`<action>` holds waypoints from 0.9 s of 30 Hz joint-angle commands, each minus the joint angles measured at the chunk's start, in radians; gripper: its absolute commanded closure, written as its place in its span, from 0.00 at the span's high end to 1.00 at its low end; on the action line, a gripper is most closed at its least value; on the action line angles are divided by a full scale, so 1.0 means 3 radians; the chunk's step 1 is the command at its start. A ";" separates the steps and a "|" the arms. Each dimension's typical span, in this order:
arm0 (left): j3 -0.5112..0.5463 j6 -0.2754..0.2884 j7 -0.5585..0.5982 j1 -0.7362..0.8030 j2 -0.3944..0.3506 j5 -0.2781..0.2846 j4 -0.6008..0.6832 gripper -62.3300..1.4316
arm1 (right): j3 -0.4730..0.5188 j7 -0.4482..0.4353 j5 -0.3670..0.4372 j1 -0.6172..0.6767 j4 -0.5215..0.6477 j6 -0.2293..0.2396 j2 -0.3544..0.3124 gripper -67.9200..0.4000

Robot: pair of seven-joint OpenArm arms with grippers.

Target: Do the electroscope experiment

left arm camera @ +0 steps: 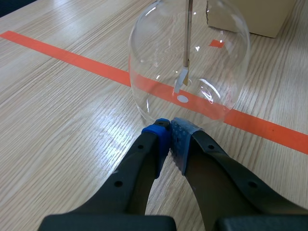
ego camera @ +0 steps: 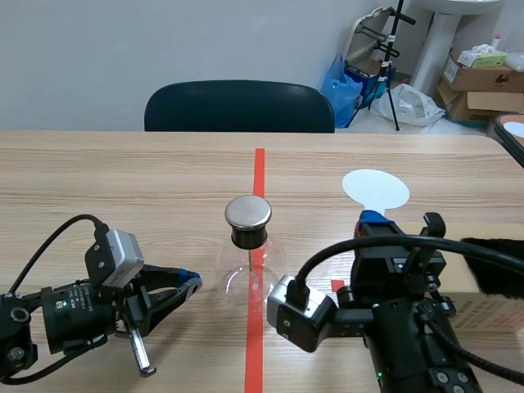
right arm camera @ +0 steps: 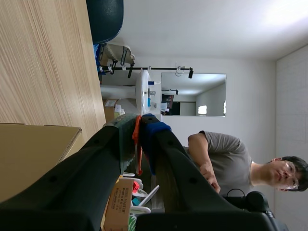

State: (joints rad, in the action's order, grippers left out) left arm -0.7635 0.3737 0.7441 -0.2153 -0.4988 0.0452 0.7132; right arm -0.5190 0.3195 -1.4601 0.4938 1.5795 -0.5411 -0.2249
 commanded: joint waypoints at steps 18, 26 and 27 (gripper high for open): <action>0.0034 0.0009 0.0122 0.0011 -0.0067 0.0047 0.0070 0.07 | 0.0013 -0.0036 -0.0002 -0.0029 0.0076 -0.0107 -0.0014 0.03; 0.0042 0.0008 0.0154 0.0071 -0.0089 0.0046 0.0074 0.07 | 0.0332 -0.0306 -0.0002 0.0332 0.0214 -0.0348 0.0106 0.03; 0.0042 0.0011 0.0154 0.0086 -0.0112 0.0046 0.0086 0.07 | 0.0394 -0.0379 -0.0002 0.0402 0.0238 -0.0425 0.0130 0.03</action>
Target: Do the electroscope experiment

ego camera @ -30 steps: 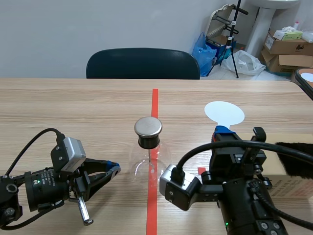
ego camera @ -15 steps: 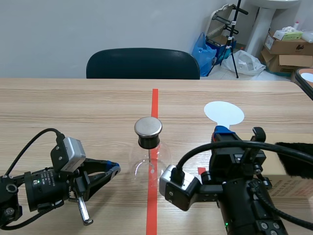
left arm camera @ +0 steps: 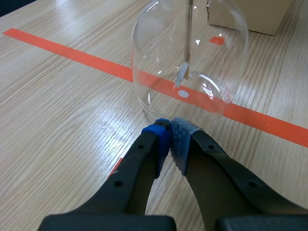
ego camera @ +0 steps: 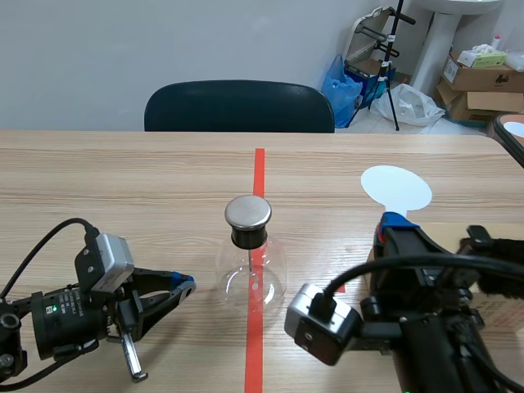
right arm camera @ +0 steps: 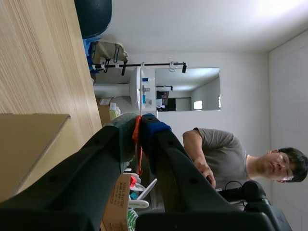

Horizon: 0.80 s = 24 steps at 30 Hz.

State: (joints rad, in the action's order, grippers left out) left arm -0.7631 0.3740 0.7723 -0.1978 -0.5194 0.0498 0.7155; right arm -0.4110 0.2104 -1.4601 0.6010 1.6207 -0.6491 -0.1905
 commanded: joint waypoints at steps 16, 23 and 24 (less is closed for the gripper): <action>0.0198 0.0586 0.0380 0.0816 -0.1516 0.0469 0.1558 0.40 | 0.0940 -0.1443 0.0596 0.0621 0.0139 -0.0446 0.0072 0.03; 0.0275 0.0821 0.0617 0.1291 -0.2316 0.0997 0.2141 0.78 | 0.1274 -0.2033 0.0997 0.0561 -0.0043 -0.0446 0.0085 0.03; 0.0275 0.0821 0.0749 0.1348 -0.2419 0.0994 0.2193 0.80 | 0.1300 -0.2085 0.1006 0.0528 -0.0116 -0.0446 0.0118 0.03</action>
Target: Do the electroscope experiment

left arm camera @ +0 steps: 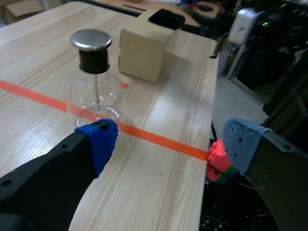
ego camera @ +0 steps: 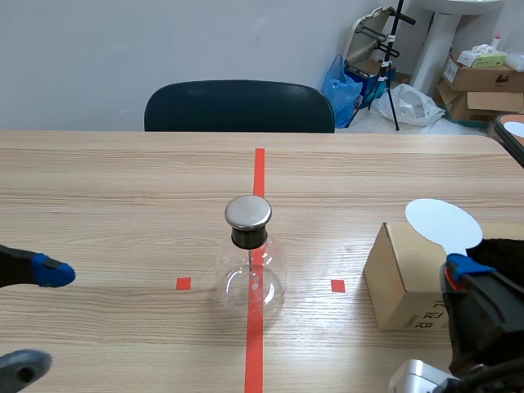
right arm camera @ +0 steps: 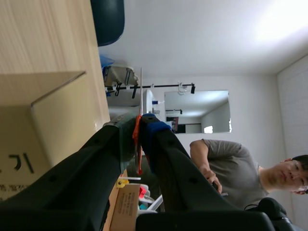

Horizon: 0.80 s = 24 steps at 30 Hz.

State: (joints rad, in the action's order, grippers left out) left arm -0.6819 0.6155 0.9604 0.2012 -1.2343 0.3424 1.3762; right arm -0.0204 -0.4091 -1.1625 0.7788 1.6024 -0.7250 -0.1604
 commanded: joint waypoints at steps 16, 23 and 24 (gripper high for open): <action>0.0003 -0.0673 0.1073 0.0538 -0.0484 0.0367 0.0226 0.82 | 0.0161 -0.0430 0.0139 -0.0278 -0.0544 -0.0193 0.0128 0.03; 0.0003 -0.0907 0.1061 0.0660 -0.0486 0.0369 0.0235 0.82 | 0.0219 -0.0430 0.0135 -0.0278 -0.0671 -0.0193 0.0128 0.03; 0.0003 -0.0914 0.1055 0.0660 -0.0486 0.0367 0.0235 0.82 | 0.0231 -0.0427 0.0125 -0.0280 -0.0693 -0.0193 0.0128 0.03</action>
State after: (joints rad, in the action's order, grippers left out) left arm -0.6800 0.3401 1.2613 0.3912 -1.3796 0.4469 1.4353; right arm 0.0330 -0.5415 -1.1294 0.6960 1.3926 -0.7219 -0.1219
